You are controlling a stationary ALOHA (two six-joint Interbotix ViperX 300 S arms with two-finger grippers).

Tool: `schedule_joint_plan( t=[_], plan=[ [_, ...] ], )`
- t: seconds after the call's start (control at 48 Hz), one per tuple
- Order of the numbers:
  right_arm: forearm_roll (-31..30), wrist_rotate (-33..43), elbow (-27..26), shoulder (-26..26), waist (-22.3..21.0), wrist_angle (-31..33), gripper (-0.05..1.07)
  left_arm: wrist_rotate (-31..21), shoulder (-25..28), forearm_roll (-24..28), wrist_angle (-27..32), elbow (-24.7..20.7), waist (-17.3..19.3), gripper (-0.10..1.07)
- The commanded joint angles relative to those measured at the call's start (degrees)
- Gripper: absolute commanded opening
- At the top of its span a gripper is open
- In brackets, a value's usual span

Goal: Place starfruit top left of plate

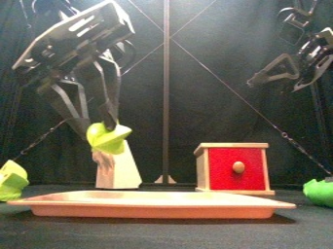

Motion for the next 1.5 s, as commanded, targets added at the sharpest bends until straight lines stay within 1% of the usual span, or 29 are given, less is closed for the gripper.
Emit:
schedule_joint_plan(
  t=[0.0,0.188,0.375,0.5,0.625,0.812,0.958,1.229,1.479],
  plan=[
    [0.0,-0.09,-0.79,0.26,-0.44,-0.18,0.01,-0.18,-4.83,-1.58,1.49,0.79,-1.23,0.68],
    [0.26,0.0,-0.7,0.26,-0.79,-0.26,0.01,-0.53,-9.05,-7.21,2.02,3.96,-4.13,0.68],
    [0.44,0.0,-0.44,0.26,-0.79,-0.26,0.01,-0.09,-11.07,-12.04,2.02,6.42,-8.0,0.68],
    [0.53,0.0,-0.53,0.26,-0.79,-0.26,0.01,0.0,-13.1,-13.54,2.2,8.88,-9.84,0.68],
    [0.53,0.0,-0.44,0.26,-0.79,-0.26,0.01,0.09,-15.21,-14.77,1.85,12.04,-10.72,0.68],
    [0.35,0.0,-0.26,0.26,-0.88,-0.26,0.01,0.35,-16.79,-16.61,0.88,16.08,-10.72,0.68],
    [0.44,0.0,-0.09,0.26,-1.41,-0.26,0.01,0.35,-16.79,-16.79,-2.9,19.07,-10.46,0.68],
    [0.53,0.0,-0.09,0.26,-1.93,-0.26,0.01,0.44,-16.61,-16.61,-6.86,22.32,-9.76,0.68],
    [0.53,0.0,-0.09,0.26,-2.02,-0.26,0.01,1.85,-16.08,-13.27,-13.1,23.99,-7.21,0.69]
  ],
)
